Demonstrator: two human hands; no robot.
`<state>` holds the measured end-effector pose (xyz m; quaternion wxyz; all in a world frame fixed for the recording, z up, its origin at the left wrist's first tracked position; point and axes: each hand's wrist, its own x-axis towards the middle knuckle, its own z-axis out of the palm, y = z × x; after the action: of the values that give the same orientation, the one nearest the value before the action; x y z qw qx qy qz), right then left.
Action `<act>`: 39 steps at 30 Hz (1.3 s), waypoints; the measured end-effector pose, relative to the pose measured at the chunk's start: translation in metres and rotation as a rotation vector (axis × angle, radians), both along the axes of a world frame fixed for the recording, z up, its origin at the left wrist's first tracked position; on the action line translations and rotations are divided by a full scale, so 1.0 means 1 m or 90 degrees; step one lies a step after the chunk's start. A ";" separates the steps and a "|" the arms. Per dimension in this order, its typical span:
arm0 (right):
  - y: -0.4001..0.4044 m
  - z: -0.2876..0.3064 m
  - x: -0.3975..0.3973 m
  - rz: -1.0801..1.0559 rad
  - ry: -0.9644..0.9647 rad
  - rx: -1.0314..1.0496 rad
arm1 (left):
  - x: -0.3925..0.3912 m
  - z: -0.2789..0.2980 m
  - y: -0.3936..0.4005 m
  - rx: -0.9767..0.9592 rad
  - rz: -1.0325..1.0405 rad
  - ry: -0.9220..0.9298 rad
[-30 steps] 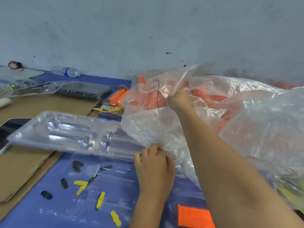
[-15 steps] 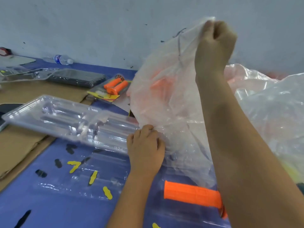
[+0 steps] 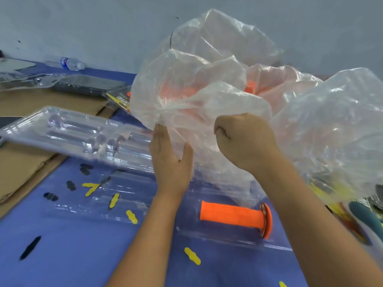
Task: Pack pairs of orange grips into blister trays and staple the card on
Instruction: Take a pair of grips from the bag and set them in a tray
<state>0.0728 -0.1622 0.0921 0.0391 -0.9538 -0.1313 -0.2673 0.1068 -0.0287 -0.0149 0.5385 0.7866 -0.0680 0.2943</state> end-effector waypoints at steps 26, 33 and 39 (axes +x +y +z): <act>-0.067 -0.056 0.135 -0.230 0.033 0.358 | 0.083 -0.007 -0.009 0.516 0.127 0.229; -0.010 -0.031 0.142 -0.032 0.171 0.132 | 0.087 -0.010 -0.013 0.524 0.156 0.220; -0.001 -0.053 0.153 0.128 0.397 0.230 | 0.085 -0.010 -0.009 0.485 0.155 0.217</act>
<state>0.2254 -0.1627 0.0387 0.2710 -0.9495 -0.1566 0.0223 0.1922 -0.0380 -0.0254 0.1748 0.9688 0.0112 0.1755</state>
